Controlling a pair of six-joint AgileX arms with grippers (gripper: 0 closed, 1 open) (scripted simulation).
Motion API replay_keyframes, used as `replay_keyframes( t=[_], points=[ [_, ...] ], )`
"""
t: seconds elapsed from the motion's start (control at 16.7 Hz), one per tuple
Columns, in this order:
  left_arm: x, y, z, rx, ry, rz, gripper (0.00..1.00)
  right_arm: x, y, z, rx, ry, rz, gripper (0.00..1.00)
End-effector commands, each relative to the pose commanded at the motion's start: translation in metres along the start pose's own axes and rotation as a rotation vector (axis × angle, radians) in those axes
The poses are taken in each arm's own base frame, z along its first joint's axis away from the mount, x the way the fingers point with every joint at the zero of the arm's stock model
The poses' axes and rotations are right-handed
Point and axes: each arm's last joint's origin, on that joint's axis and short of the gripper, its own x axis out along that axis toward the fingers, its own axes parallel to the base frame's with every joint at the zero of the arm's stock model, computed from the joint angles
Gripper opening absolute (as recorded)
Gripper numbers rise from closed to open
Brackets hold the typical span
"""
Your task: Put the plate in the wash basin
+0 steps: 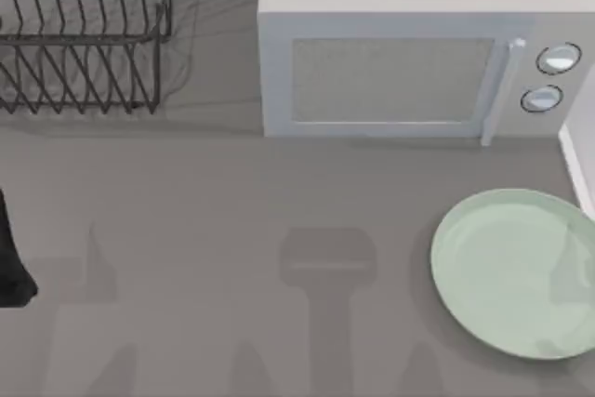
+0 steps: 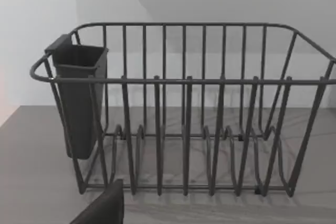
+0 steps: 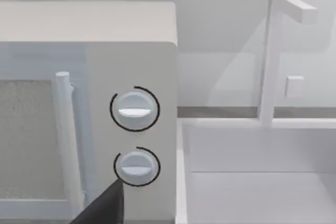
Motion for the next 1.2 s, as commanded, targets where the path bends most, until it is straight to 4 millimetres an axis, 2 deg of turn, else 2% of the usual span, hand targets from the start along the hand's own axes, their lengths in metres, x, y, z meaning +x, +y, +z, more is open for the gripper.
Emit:
replay_keyframes(
  t=[1.2],
  points=[
    [0.0,0.0,0.0,0.0,0.0,0.0,1.0,0.0,0.0,0.0,0.0,0.0,0.0,1.0]
  ],
)
